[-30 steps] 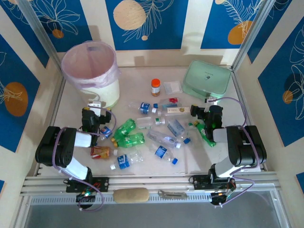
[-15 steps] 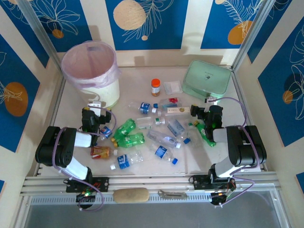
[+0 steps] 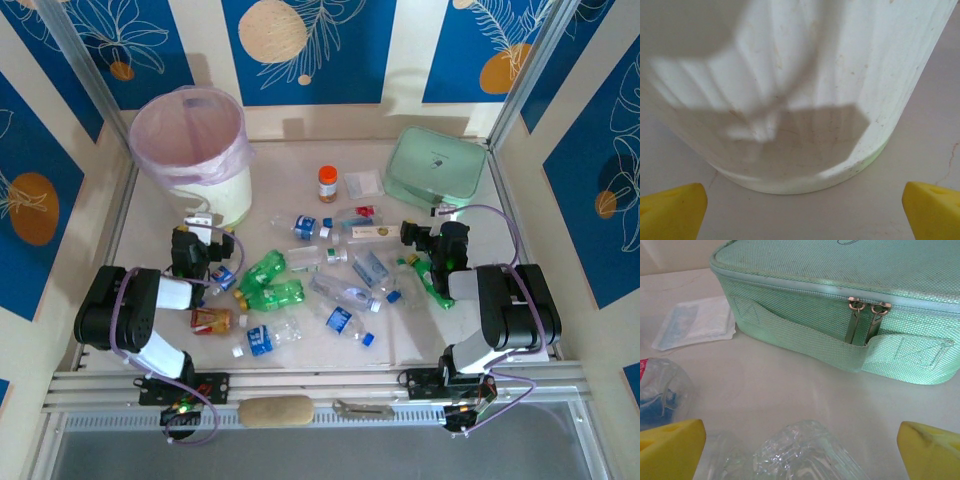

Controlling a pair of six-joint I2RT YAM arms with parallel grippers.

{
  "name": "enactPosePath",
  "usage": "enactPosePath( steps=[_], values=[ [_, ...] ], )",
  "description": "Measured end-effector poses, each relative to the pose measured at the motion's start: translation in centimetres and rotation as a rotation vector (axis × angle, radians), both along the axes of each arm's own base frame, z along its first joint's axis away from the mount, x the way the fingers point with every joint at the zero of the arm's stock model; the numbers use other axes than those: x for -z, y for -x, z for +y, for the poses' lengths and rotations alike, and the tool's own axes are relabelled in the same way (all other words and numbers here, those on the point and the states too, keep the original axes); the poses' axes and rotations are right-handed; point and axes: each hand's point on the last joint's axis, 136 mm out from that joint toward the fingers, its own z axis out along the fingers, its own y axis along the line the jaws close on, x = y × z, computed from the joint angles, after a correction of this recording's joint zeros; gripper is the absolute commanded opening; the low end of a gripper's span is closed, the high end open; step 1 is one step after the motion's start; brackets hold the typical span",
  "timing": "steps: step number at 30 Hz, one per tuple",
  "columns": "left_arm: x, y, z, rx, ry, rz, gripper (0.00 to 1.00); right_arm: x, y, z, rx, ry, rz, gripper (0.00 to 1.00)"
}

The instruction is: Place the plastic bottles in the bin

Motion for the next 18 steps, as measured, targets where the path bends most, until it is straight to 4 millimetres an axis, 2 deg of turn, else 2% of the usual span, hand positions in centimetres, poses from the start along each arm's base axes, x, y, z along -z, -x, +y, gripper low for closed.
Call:
enactPosePath(
  steps=[6, 8, 10, 15, 18],
  values=[
    [0.0, 0.0, -0.1, 0.008, 0.004, 0.0, 0.99, 0.0, 0.2, 0.0, 0.001, 0.001, 0.011, 1.0],
    [-0.4, 0.2, 0.0, -0.004, 0.006, 0.003, 0.98, -0.7, 0.5, -0.1, 0.008, 0.004, 0.017, 1.0],
    [-1.6, 0.4, 0.4, -0.024, 0.008, -0.014, 0.98, -2.4, 0.5, -0.3, 0.016, 0.006, -0.001, 1.0],
    [-6.3, 1.4, 2.1, -0.127, 0.021, -0.116, 0.98, -7.9, 0.0, -0.3, 0.039, -0.031, -0.047, 1.0],
    [-8.1, 2.3, 3.0, -0.186, 0.059, -0.146, 0.98, -9.9, 0.0, 0.3, 0.044, -0.07, -0.015, 1.0]
  ],
)
